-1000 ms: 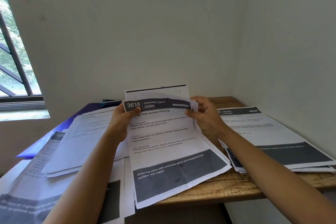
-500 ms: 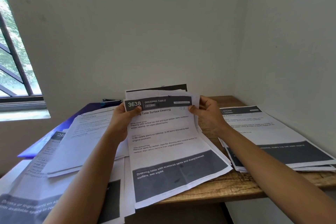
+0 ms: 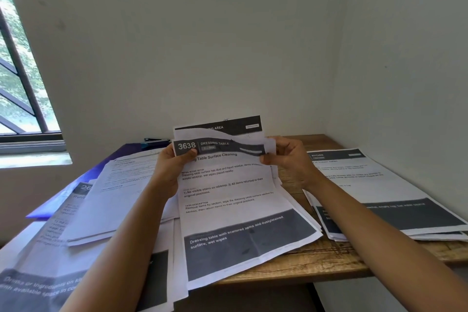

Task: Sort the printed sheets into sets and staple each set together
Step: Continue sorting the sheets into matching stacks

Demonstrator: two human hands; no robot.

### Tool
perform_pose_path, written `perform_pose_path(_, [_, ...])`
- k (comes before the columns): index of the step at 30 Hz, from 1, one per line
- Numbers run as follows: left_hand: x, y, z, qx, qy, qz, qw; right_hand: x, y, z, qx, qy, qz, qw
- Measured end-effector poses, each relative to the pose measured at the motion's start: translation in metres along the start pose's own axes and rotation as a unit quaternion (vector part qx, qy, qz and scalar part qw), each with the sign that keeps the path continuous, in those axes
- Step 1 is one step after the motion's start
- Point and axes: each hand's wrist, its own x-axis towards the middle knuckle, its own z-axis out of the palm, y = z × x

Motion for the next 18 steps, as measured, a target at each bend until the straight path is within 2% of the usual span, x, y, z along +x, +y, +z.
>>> perform_pose_path(6, [0.003, -0.0009, -0.0023, -0.005, 0.014, -0.009, 1.0, 0.0003, 0.0078, 0.0012, -0.047, -0.028, 0.013, 0.998])
perform_pose_path(12, [0.0031, -0.0008, -0.0011, -0.009, -0.001, -0.003, 1.0, 0.0026, 0.0024, 0.004, -0.047, 0.054, -0.01, 0.997])
perform_pose_path(18, [0.0006, 0.0009, 0.0012, -0.011, -0.032, -0.001, 0.999, 0.0006, 0.0004, 0.0042, -0.031, 0.073, 0.019, 0.997])
